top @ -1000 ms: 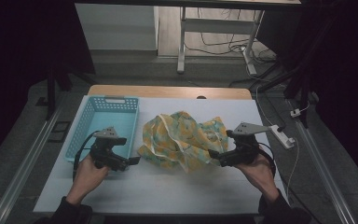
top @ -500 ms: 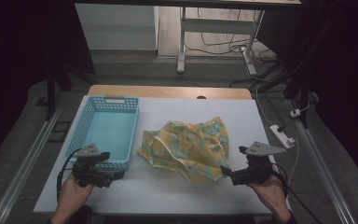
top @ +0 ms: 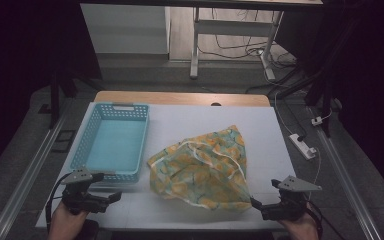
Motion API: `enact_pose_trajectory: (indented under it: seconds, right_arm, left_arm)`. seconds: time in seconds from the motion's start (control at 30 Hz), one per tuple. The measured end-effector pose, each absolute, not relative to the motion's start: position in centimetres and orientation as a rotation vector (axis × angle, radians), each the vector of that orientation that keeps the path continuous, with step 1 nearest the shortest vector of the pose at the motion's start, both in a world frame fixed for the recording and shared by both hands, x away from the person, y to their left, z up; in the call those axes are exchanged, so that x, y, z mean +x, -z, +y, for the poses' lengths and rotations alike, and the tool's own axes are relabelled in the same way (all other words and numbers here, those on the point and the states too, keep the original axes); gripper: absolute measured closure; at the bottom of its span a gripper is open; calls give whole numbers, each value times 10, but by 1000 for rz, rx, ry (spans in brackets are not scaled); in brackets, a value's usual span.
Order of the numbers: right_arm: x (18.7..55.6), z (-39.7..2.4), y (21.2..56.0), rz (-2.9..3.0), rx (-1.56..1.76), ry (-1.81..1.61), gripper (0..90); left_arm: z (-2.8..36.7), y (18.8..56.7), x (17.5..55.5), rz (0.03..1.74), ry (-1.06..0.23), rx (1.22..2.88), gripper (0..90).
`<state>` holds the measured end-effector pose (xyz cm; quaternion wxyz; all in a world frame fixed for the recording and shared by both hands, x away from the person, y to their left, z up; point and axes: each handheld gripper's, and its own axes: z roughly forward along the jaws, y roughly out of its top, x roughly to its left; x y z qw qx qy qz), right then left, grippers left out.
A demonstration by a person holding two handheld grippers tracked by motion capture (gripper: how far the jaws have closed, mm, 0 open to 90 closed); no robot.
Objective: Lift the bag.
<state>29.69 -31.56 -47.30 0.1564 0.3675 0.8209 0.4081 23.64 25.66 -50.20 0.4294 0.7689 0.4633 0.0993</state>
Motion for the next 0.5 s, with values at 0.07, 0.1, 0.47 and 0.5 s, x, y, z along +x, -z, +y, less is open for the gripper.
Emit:
enact_pose_trajectory:
  seconds: [0.07, 0.1, 0.47, 0.5]
  right_arm:
    - [293, -320, 478, 2346, 1072, -1149, 0]
    - [291, -322, 480, 2345, 1082, -1138, 0]
    - [282, -335, 497, 2346, 1160, -1026, 0]
    - [282, -334, 497, 2346, 1158, -1016, 0]
  left_arm:
    - [259, 507, 234, 1168, -241, 1925, 0]
    - [260, 509, 233, 1178, -242, 1930, 0]
    - [266, 521, 228, 1257, -243, 1972, 0]
    - [266, 521, 229, 1253, -240, 1973, 0]
